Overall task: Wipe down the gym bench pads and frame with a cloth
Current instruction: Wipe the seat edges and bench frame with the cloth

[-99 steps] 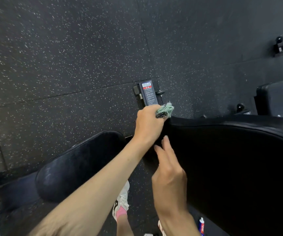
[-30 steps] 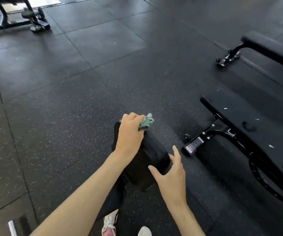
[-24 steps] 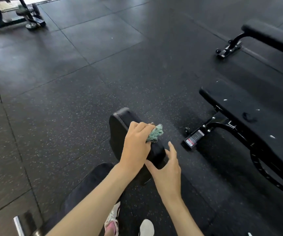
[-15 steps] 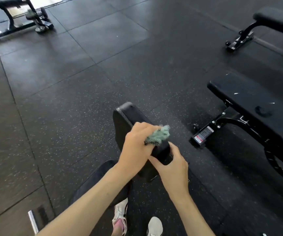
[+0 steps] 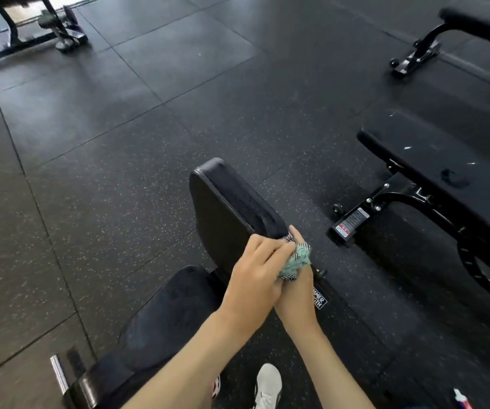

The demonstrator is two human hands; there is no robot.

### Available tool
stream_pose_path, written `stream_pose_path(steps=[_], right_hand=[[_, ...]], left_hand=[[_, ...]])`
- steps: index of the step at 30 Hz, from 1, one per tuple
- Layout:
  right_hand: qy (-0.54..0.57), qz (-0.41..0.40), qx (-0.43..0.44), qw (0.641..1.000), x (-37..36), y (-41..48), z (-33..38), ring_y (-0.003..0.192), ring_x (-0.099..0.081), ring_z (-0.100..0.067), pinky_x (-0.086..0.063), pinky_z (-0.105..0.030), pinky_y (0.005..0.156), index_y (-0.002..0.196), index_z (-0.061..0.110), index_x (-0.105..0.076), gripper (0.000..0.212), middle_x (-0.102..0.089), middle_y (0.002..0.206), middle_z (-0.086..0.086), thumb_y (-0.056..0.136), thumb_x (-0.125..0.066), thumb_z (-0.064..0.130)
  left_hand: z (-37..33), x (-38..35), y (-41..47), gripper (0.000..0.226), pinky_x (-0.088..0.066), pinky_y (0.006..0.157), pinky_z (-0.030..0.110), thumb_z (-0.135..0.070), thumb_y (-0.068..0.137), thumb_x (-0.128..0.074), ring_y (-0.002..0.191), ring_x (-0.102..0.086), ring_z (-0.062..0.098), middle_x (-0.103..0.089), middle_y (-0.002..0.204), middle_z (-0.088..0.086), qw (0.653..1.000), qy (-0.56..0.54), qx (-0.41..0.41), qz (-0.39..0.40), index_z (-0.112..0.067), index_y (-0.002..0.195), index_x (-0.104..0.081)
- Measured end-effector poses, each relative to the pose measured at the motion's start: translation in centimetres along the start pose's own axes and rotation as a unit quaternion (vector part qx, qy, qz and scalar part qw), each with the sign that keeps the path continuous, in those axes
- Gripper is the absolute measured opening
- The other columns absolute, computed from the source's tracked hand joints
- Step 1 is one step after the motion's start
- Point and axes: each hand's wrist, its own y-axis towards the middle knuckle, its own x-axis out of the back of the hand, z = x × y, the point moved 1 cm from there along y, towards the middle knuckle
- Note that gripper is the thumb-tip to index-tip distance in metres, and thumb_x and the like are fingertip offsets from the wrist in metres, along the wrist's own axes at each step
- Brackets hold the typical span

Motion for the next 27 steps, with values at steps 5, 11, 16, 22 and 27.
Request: stream_pose_path(steps=[5,11,16,22,27], right_hand=[[0.04,0.027,-0.048,0.998,1.8,-0.1,-1.5,0.126,-0.043,0.003,-0.034,-0.02,0.104,0.145,0.035,-0.029,0.09,-0.05,0.135,0.014,0.073,-0.083,0.027],[0.014,0.041,-0.057,0.997,0.3,0.2,-2.8,0.122,-0.049,-0.002,-0.042,-0.021,0.1,0.133,0.032,-0.047,0.068,-0.056,0.13,0.013,0.074,-0.081,0.028],[-0.061,0.049,-0.027,0.997,-0.5,0.1,-4.1,0.111,-0.058,-0.023,-0.045,-0.011,0.076,0.126,0.006,-0.052,0.043,-0.058,0.1,0.006,0.086,-0.064,-0.001],[0.023,0.022,-0.033,0.999,-0.8,1.1,-3.8,0.093,-0.059,0.008,-0.046,-0.012,0.08,0.105,0.031,-0.054,0.049,-0.064,0.097,0.018,0.069,-0.085,0.02],[0.031,0.023,-0.037,0.999,-0.5,0.8,-3.1,0.101,-0.058,-0.004,-0.046,-0.022,0.092,0.108,0.029,-0.053,0.05,-0.063,0.103,0.014,0.07,-0.085,0.028]], left_hand=[[1.8,1.4,3.6,0.039,-0.04,0.09,0.021,0.003,0.078,-0.046,0.1,-0.047,0.021,-0.065,0.105,0.011,0.993,0.03,0.051,-0.104,0.002,0.111,-0.067],[2.1,-0.2,3.1,0.039,-0.042,0.088,0.026,-0.003,0.084,-0.038,0.098,-0.045,0.02,-0.067,0.111,0.01,0.995,0.074,0.019,-0.06,0.001,0.11,-0.068],[1.4,-1.3,0.1,0.027,-0.045,0.083,0.026,-0.011,0.095,-0.048,0.095,-0.045,0.02,-0.066,0.106,0.011,0.988,0.078,-0.133,0.0,0.003,0.106,-0.067],[3.6,2.0,1.1,0.031,-0.039,0.084,0.014,0.006,0.083,-0.054,0.096,-0.048,0.017,-0.064,0.102,0.007,0.985,-0.001,0.049,-0.168,-0.001,0.11,-0.068],[7.3,3.8,6.1,0.042,-0.025,0.074,0.002,0.016,0.077,-0.053,0.091,-0.039,0.015,-0.065,0.104,0.009,0.957,0.033,0.219,-0.19,-0.004,0.11,-0.067]])
